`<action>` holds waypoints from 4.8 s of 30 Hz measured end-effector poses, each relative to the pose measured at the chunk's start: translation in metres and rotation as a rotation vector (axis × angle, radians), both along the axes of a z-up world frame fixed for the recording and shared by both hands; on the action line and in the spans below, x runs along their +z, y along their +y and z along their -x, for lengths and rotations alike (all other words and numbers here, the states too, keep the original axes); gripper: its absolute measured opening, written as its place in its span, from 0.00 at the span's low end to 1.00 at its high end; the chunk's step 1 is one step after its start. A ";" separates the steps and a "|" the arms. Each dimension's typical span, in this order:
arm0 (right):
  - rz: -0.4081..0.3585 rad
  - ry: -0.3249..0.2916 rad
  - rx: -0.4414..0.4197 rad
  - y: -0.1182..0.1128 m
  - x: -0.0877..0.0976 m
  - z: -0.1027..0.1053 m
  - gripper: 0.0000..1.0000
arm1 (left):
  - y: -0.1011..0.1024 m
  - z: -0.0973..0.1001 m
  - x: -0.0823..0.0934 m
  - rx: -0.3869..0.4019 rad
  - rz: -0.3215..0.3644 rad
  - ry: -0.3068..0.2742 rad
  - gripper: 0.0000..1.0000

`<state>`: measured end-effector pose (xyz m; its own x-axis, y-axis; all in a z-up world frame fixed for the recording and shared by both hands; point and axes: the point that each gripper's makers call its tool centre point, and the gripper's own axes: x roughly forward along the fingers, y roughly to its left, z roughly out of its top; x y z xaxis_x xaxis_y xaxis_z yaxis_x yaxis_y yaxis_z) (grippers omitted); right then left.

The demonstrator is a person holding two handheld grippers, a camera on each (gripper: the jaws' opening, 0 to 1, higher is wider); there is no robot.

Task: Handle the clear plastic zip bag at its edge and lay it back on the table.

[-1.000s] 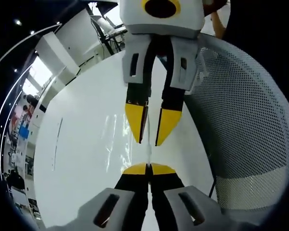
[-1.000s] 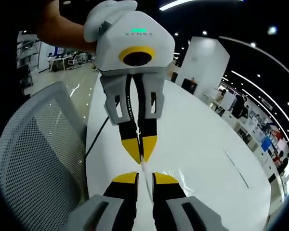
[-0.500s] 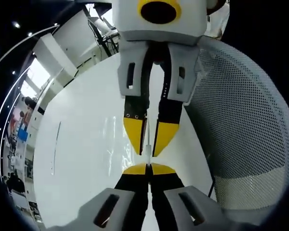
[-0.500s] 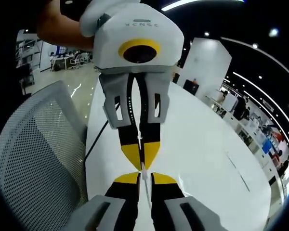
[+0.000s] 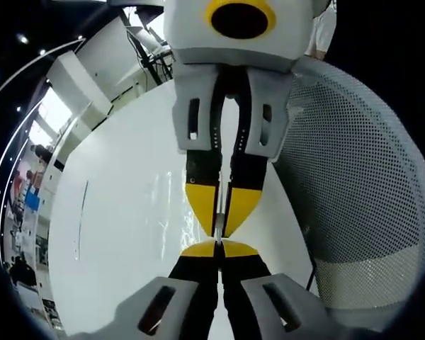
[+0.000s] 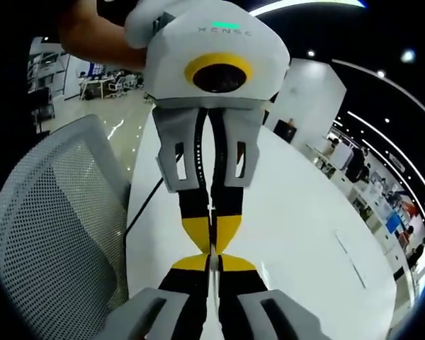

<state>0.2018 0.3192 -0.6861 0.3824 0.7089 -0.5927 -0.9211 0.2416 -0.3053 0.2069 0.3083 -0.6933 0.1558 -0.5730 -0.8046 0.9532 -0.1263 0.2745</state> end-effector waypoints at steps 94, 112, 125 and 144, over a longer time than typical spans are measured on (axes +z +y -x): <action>0.004 0.013 -0.013 -0.006 -0.002 0.001 0.00 | 0.025 -0.001 -0.001 0.046 -0.006 0.028 0.00; 0.010 0.013 -0.019 -0.010 -0.003 0.001 0.00 | 0.032 -0.001 -0.001 0.056 -0.016 0.027 0.00; 0.006 0.015 -0.028 -0.013 -0.003 0.000 0.00 | 0.037 -0.001 0.000 0.073 -0.018 0.028 0.00; 0.006 0.017 -0.038 -0.016 -0.004 -0.001 0.00 | 0.043 -0.002 -0.003 0.094 -0.018 0.033 0.00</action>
